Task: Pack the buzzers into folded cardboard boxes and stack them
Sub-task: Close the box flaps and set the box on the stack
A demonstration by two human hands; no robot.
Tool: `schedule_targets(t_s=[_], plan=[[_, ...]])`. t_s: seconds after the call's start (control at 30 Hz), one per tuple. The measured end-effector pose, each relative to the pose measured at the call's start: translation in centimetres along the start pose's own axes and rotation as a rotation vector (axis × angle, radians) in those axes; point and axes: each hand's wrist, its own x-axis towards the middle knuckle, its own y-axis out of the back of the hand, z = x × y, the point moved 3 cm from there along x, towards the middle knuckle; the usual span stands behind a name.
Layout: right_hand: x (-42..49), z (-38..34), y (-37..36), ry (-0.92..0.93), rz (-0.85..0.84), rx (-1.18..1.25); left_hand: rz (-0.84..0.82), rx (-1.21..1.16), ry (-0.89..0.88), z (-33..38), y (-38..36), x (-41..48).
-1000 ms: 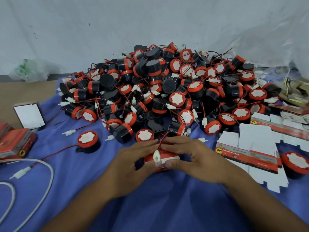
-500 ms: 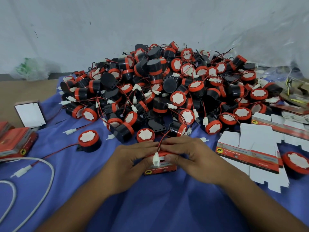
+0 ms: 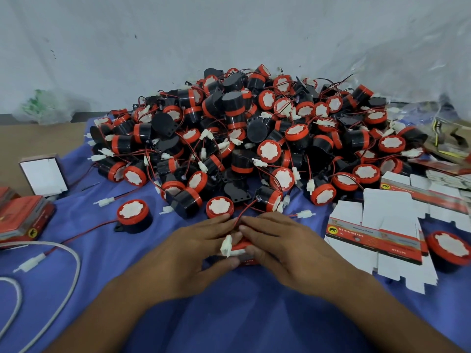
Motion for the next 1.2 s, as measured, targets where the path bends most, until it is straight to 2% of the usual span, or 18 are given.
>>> schedule_targets(t_s=[0.13,0.23,0.33,0.4,0.57,0.67,0.8,0.97,1.2], plan=[[0.0,-0.1,-0.4,-0.002,0.038,0.003,0.035,0.11,-0.054,0.1,-0.2,0.3],[-0.2,0.7,-1.1,-0.078,-0.012,0.192,0.004,0.188,-0.094,0.2,-0.8,0.5],[0.1,1.3,-1.6,-0.164,-0.036,0.523,-0.002,0.162,-0.059,0.1,-0.7,0.3],[0.5,1.5,-1.6,-0.183,-0.02,0.643,0.002,0.16,-0.038,0.4,-0.7,0.5],[1.3,1.6,-2.8,-0.189,-0.022,0.652,0.047,0.033,-0.04,1.3,-0.9,1.3],[1.4,1.9,-2.9,-0.267,-0.027,0.818,0.08,-0.011,0.039,0.7,-0.7,1.0],[0.8,2.9,-1.9,-0.284,0.018,0.971,0.14,-0.052,0.085,0.0,-0.4,0.7],[0.4,2.2,-1.9,-0.099,0.181,0.608,0.2,-0.065,0.081,0.1,-0.4,0.8],[0.3,1.9,-2.2,-0.082,0.359,0.415,0.151,-0.055,0.028,0.1,-0.3,0.9]])
